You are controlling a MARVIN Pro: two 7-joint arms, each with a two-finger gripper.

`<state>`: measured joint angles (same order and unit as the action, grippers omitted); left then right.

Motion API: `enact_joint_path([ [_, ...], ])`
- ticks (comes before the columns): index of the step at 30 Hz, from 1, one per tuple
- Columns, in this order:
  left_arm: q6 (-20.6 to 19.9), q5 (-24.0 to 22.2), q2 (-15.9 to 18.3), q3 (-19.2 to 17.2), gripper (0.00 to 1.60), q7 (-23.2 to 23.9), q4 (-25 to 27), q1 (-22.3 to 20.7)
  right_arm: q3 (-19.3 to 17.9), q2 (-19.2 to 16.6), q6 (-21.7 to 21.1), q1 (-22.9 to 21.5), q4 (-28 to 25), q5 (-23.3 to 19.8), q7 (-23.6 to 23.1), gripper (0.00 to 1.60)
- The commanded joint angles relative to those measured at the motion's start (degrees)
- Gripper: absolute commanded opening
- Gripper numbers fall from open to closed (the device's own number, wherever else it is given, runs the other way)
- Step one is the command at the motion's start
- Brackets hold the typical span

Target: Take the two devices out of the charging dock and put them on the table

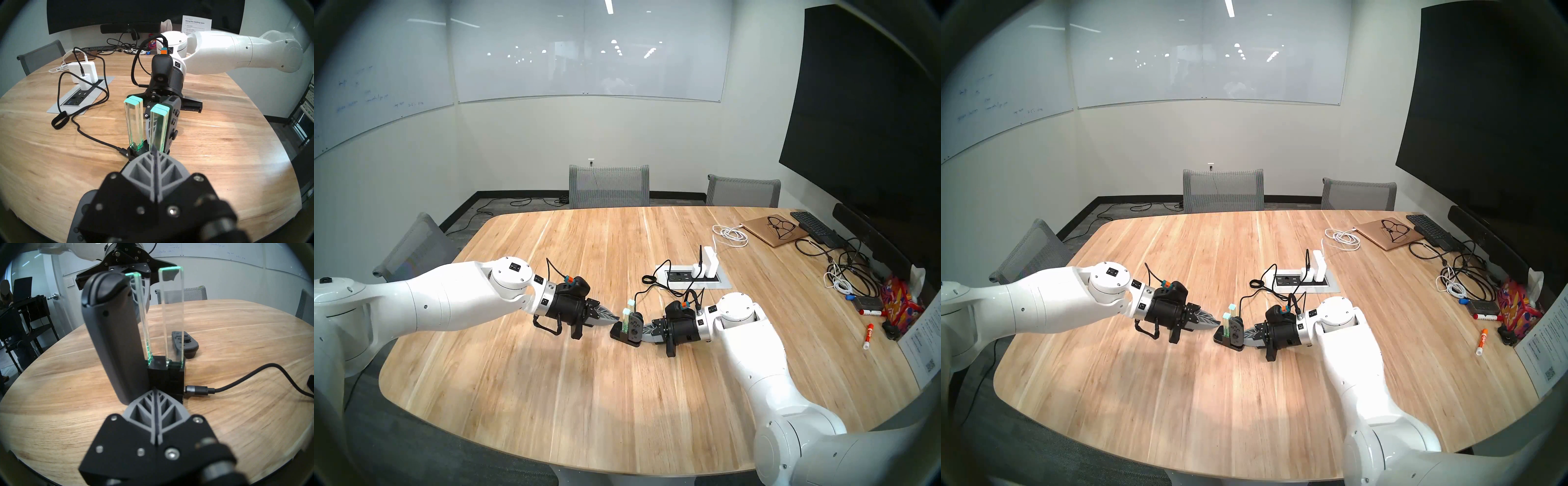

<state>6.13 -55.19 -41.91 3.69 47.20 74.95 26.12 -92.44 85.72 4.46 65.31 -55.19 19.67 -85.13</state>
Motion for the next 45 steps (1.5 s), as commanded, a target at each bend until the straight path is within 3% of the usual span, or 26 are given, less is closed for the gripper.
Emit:
enact_joint_path([
  [1, 0.01, 0.43, -0.58, 0.17, 0.00, -0.06, -0.34, 0.00, 0.38, 0.72, -0.03, 0.35, -0.15, 0.02, 0.13, 0.00],
  [45, -0.17, 0.97, -3.13, 1.30, 0.00, -0.73, -4.58, 0.71, 0.37, 0.73, -0.02, 0.35, -0.15, 0.03, 0.13, 0.00],
])
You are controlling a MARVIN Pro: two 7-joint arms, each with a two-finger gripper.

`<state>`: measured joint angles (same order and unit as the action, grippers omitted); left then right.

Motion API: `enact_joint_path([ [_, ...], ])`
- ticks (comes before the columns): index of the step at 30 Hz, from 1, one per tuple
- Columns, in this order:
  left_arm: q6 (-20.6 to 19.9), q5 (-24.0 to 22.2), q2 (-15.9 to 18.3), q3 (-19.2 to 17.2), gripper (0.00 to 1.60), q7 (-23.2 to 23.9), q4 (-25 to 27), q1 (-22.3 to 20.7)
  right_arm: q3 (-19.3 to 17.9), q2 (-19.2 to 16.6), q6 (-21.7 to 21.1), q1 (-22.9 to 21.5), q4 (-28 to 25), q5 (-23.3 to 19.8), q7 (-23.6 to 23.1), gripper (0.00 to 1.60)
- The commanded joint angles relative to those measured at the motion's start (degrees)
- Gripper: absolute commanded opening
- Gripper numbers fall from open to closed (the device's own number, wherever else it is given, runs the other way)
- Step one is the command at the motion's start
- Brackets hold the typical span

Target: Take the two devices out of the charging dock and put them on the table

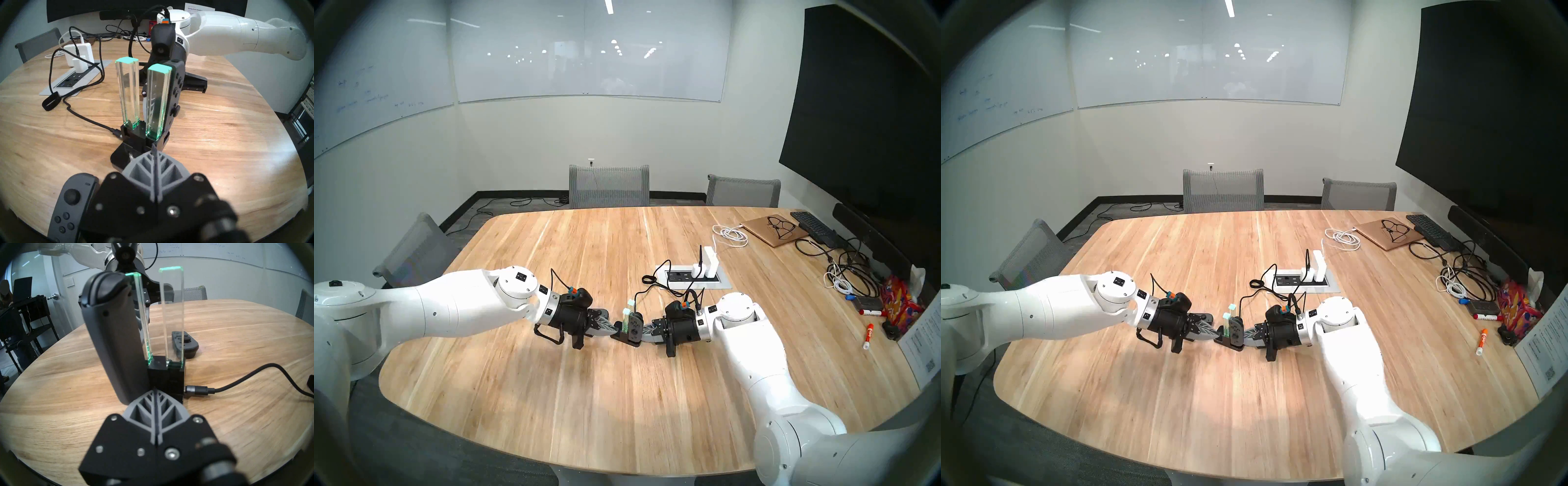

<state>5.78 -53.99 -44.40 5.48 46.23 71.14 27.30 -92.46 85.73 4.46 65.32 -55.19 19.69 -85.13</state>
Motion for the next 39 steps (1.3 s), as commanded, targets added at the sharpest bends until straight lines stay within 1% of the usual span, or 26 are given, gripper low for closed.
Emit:
enact_joint_path([
  [1, 0.19, -0.23, -0.77, -0.47, 0.00, 0.27, -0.97, -0.46, 0.38, 0.72, -0.02, 0.35, -0.14, 0.02, 0.13, 0.00],
  [39, -0.47, -0.13, -5.12, -0.09, 0.00, 0.82, -5.97, -0.56, 0.38, 0.72, -0.01, 0.34, -0.14, 0.02, 0.13, 0.00],
])
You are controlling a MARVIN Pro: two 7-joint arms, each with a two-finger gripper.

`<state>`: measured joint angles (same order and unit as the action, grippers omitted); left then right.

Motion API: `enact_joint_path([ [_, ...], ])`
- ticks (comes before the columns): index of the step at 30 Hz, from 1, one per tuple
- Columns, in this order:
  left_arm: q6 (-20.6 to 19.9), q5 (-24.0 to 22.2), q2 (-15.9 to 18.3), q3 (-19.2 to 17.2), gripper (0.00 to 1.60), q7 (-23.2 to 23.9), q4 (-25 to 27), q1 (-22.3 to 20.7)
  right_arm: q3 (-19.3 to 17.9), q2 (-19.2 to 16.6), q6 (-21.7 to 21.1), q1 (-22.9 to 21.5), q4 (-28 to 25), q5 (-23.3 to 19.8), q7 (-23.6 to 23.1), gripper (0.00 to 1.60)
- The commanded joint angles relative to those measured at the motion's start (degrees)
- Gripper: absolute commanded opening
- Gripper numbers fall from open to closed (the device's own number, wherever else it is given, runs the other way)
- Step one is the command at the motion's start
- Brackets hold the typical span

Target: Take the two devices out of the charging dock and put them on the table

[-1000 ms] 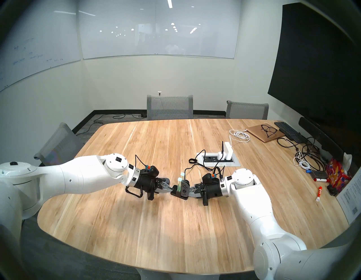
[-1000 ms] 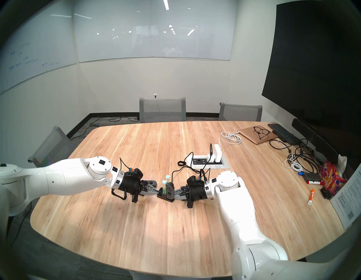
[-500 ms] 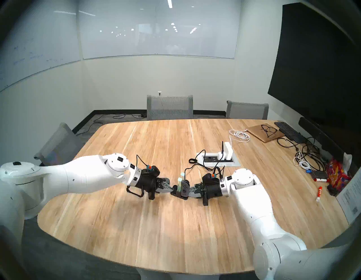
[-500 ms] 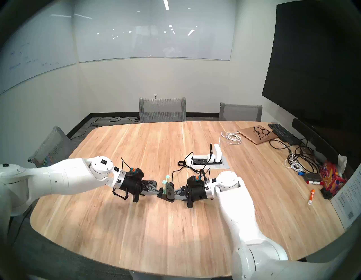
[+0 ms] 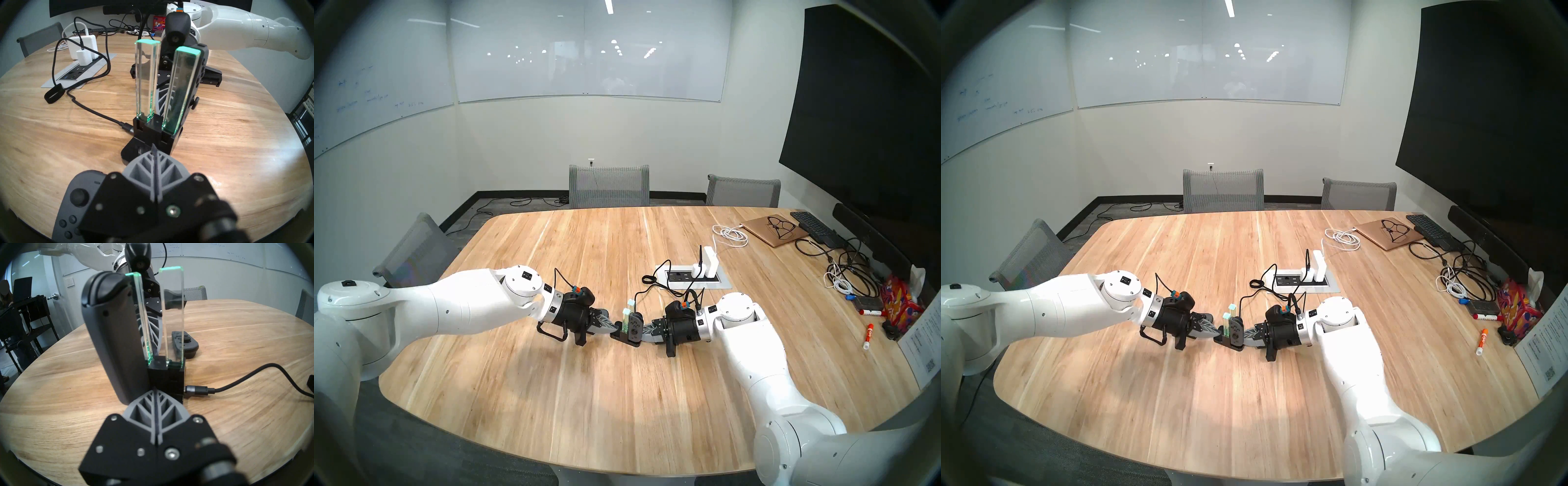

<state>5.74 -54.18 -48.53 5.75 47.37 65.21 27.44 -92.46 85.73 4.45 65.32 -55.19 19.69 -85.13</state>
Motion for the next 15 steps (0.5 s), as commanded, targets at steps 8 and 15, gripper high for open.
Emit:
enact_joint_path([
  [8, -0.57, 0.38, -1.66, -0.06, 0.00, -0.59, -0.69, -0.67, 0.38, 0.72, -0.01, 0.34, -0.14, 0.01, 0.13, 0.00],
  [15, -0.56, 0.55, -2.30, 0.21, 0.00, -0.63, -1.63, -0.62, 0.38, 0.72, -0.02, 0.34, -0.14, 0.01, 0.13, 0.00],
])
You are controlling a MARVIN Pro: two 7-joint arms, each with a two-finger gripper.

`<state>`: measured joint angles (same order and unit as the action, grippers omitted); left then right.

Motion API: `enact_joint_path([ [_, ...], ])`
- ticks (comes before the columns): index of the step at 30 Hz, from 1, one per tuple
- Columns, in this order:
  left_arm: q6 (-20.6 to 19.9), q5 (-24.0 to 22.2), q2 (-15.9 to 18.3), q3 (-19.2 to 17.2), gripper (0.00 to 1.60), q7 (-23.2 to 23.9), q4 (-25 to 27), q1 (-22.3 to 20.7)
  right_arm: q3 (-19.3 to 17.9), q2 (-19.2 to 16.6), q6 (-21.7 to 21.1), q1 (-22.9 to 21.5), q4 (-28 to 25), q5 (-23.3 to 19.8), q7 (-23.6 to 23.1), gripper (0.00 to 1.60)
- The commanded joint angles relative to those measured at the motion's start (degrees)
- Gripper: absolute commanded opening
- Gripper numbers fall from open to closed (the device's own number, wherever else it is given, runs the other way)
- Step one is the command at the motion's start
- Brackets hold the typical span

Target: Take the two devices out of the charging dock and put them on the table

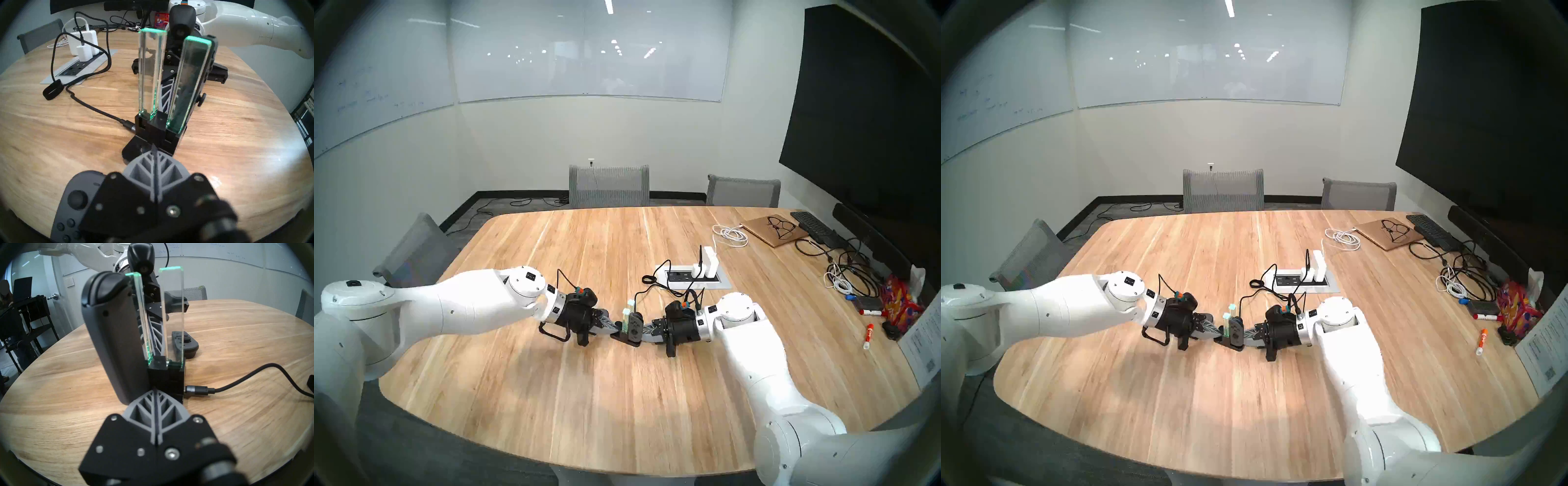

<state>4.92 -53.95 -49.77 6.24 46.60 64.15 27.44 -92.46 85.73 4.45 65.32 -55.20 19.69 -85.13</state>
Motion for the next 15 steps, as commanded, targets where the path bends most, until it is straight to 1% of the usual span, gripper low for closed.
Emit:
enact_joint_path([
  [1, 0.28, 0.31, -1.13, -0.25, 0.00, 0.14, -0.69, -0.61, 0.38, 0.72, -0.01, 0.34, -0.14, 0.01, 0.13, 0.00],
  [15, 0.31, 0.25, -1.65, -0.05, 0.00, 0.27, -1.37, -0.52, 0.38, 0.72, -0.02, 0.35, -0.14, 0.02, 0.13, 0.00],
])
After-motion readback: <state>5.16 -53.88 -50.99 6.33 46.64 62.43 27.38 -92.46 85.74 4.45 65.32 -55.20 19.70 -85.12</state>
